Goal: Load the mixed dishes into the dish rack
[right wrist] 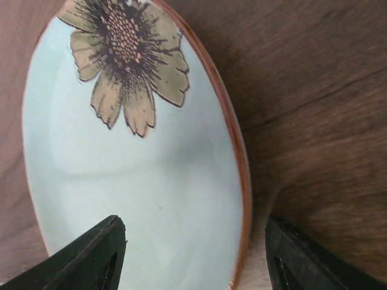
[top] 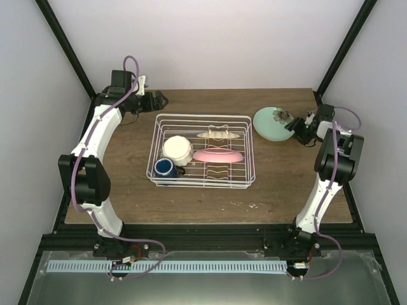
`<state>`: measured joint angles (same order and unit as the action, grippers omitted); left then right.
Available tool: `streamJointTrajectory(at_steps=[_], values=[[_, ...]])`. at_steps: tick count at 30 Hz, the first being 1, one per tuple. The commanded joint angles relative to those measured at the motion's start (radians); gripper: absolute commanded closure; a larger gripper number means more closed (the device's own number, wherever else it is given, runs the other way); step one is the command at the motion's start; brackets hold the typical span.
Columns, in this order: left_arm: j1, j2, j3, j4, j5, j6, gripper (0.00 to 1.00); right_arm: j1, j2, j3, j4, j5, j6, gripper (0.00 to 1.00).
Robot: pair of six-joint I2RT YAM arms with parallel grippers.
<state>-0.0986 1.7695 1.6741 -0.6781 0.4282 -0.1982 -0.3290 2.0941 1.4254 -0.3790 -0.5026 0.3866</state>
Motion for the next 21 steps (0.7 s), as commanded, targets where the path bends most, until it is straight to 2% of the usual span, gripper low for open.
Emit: streamJointTrajectory(at_steps=[1, 9, 21], values=[[0.005, 0.024, 0.047, -0.011, -0.004, 0.015, 0.0, -0.004, 0.056, 0.001, 0.026, -0.061, 0.041, 0.38], [0.005, 0.056, 0.078, 0.0, 0.011, -0.002, 0.0, -0.003, 0.106, -0.002, 0.067, -0.138, 0.066, 0.57], [0.006, 0.071, 0.074, 0.012, 0.021, -0.016, 0.0, 0.007, 0.158, -0.005, 0.108, -0.169, 0.071, 0.84]])
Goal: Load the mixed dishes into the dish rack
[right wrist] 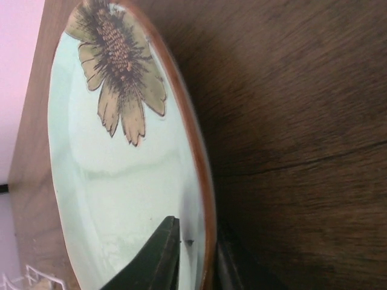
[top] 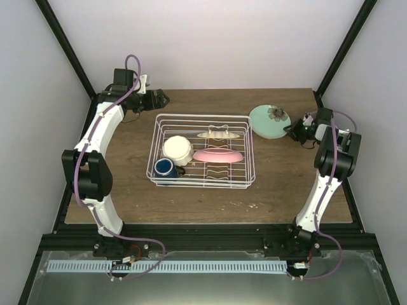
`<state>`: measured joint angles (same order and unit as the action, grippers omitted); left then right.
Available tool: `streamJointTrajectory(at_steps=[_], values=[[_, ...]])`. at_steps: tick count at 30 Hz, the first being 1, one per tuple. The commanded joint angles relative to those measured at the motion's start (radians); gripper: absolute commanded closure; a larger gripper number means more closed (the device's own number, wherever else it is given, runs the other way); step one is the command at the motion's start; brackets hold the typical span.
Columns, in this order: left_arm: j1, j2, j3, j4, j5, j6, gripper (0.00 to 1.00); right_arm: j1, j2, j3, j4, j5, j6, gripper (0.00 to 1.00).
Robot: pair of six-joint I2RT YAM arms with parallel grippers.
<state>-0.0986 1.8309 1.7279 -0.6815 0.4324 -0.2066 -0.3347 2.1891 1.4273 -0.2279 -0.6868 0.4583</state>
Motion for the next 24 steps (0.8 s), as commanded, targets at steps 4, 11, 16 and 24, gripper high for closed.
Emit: streamJointTrajectory(at_steps=[4, 11, 16, 24], values=[[0.005, 0.01, 0.021, 0.016, 0.02, -0.009, 0.0, 0.014, 0.048, -0.027, -0.012, 0.014, -0.005, 0.93], [0.005, 0.012, 0.025, 0.009, 0.026, -0.009, 0.0, 0.009, -0.044, -0.056, 0.028, 0.062, -0.018, 0.99], [0.005, 0.01, 0.026, 0.005, 0.032, -0.012, 0.0, 0.0, -0.148, -0.043, 0.023, 0.133, -0.055, 0.99], [0.005, 0.005, 0.023, 0.003, 0.04, -0.016, 0.0, -0.002, -0.302, 0.001, 0.021, 0.211, -0.105, 0.99]])
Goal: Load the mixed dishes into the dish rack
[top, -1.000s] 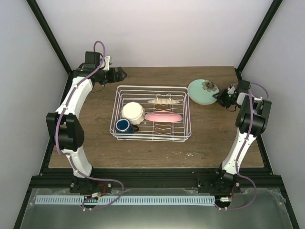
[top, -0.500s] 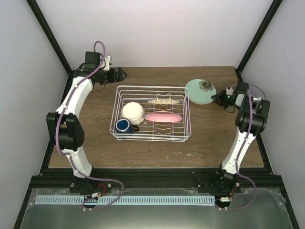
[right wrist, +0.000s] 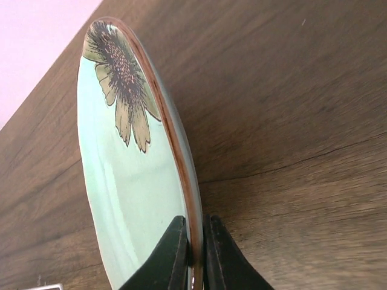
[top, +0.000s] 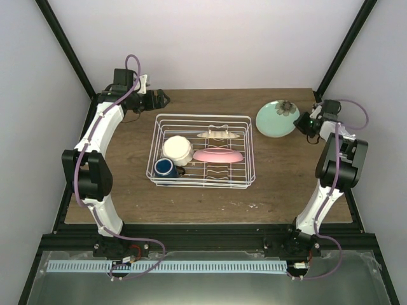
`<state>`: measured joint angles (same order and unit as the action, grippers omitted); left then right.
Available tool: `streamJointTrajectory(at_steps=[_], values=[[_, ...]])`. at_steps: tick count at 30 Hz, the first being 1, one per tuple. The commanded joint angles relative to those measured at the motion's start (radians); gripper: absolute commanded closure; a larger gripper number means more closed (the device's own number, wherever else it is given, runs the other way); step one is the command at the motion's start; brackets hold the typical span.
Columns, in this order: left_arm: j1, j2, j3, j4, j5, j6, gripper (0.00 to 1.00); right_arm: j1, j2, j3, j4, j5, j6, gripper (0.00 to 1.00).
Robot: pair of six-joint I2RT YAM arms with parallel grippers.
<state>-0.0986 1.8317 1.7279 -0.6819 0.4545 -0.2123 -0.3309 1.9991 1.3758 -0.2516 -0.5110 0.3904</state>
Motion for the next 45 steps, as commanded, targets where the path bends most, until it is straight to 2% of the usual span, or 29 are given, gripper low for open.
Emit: streamJointTrajectory(at_steps=[1, 11, 27, 34, 45], values=[[0.005, 0.004, 0.022, 0.002, 0.019, -0.011, 0.0, -0.005, -0.127, 0.054, 0.048, 0.036, -0.038, 0.99], [0.005, -0.021, -0.013, 0.012, 0.032, -0.019, 0.0, -0.006, -0.267, 0.007, 0.108, -0.023, -0.057, 0.99], [0.005, -0.048, -0.051, 0.007, 0.044, -0.002, 0.0, -0.005, -0.581, -0.32, 0.52, -0.343, -0.098, 0.99], [0.005, -0.062, -0.082, 0.019, 0.056, 0.005, 0.0, 0.002, -0.667, -0.357, 0.538, -0.487, -0.13, 0.99], [0.005, -0.083, -0.117, 0.04, 0.067, 0.007, 0.0, 0.082, -0.776, -0.392, 0.385, -0.538, -0.268, 0.99]])
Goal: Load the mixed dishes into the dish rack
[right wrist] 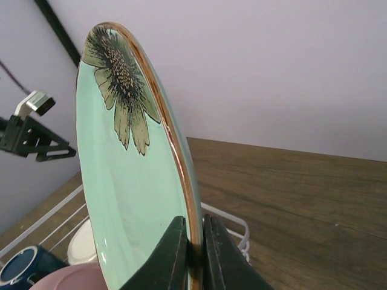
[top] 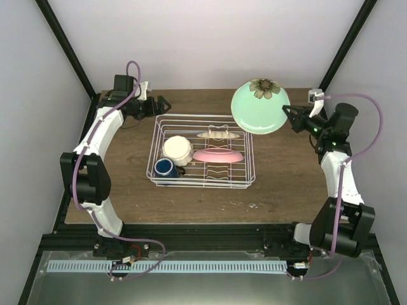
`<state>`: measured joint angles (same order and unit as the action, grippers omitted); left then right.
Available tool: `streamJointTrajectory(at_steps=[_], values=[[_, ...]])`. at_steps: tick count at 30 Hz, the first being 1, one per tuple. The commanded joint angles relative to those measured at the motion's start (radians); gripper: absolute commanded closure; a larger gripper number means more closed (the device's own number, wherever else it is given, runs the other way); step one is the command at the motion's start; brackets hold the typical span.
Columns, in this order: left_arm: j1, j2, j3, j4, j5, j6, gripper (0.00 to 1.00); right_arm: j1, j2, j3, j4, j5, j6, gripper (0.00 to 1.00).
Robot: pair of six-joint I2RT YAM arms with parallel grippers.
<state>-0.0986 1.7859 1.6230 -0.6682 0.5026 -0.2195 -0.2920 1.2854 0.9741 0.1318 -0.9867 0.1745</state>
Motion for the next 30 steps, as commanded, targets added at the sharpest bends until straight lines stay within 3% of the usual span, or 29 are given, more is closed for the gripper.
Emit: streamJointTrajectory(at_steps=[1, 12, 30], values=[[0.005, -0.04, -0.014, 0.028, 0.02, 0.015, 0.0, 0.057, -0.067, 0.006, -0.013, -0.061, -0.066, 0.99], [0.005, -0.046, -0.029, 0.033, 0.022, 0.016, 0.0, 0.223, -0.135, 0.012, -0.129, 0.064, -0.19, 0.99], [0.005, -0.056, -0.065, 0.056, 0.027, 0.004, 0.0, 0.302, -0.289, -0.005, -0.341, -0.025, -0.274, 0.99]])
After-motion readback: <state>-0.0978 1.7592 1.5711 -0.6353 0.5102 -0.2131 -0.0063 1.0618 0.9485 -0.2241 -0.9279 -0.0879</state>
